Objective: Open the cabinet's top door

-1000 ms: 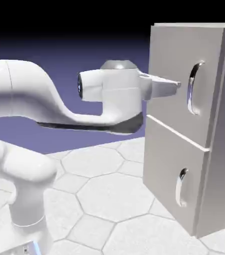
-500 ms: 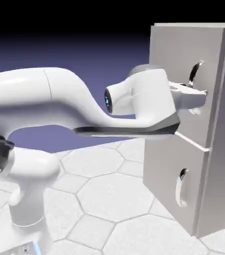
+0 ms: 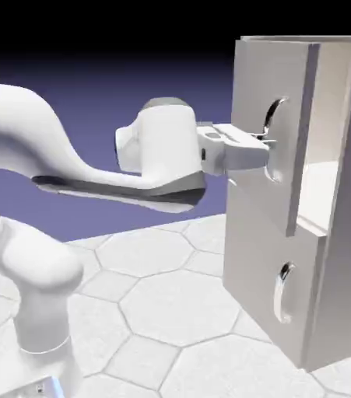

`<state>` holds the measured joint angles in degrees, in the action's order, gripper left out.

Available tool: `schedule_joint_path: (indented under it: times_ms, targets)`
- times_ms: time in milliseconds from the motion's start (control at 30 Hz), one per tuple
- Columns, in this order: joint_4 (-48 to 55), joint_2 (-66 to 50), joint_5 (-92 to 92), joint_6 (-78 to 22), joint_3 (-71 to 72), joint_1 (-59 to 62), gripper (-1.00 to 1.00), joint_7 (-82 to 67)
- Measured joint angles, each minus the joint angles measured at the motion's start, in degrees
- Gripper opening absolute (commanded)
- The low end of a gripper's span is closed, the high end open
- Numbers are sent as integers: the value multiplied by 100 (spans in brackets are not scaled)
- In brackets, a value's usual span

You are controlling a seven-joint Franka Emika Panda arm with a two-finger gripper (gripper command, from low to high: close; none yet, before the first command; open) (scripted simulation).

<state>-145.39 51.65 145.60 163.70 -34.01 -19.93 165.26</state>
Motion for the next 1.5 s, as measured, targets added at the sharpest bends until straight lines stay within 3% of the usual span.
schedule_joint_path:
  times_ms: [433, 900, 1200, 1500]
  targets:
    - [-1467, 1210, -3104, -712, 2400, 2155, -100, -1350]
    - [-2228, 2570, -6594, -2538, 4533, 2184, -100, -2942]
    - [-1830, 2571, -8561, -4515, 6397, 1901, -100, -3204]
    - [-492, 1899, -10087, -6573, 8266, 2624, -100, -3145]
